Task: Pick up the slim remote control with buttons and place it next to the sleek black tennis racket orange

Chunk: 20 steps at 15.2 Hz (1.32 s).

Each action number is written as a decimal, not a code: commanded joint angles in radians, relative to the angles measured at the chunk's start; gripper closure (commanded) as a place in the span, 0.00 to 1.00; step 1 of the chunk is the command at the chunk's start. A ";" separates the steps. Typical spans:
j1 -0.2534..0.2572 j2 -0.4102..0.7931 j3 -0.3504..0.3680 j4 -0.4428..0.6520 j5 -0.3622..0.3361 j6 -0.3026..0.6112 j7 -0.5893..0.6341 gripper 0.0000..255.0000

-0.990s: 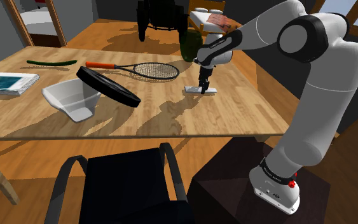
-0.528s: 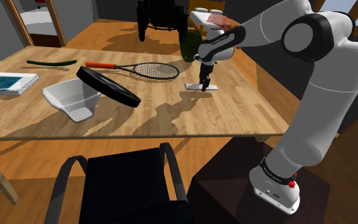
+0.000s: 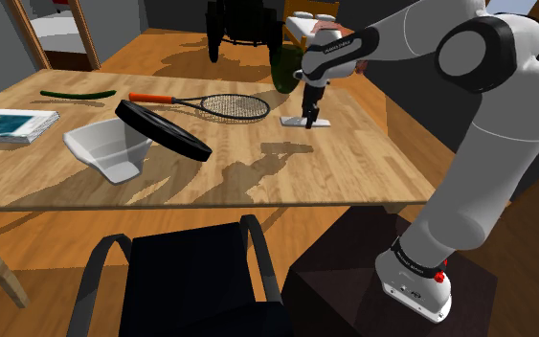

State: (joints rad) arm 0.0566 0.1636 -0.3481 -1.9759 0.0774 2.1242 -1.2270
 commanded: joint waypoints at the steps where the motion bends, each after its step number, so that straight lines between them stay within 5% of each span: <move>1: 0.000 -0.010 -0.001 0.014 -0.005 -0.024 0.003 1.00; 10: 0.003 -0.048 -0.004 0.079 -0.022 -0.124 0.015 1.00; 20: 0.121 0.032 0.090 0.188 -0.012 -0.150 0.226 1.00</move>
State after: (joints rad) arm 0.1667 0.1821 -0.2672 -1.8044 0.0635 1.9767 -1.0216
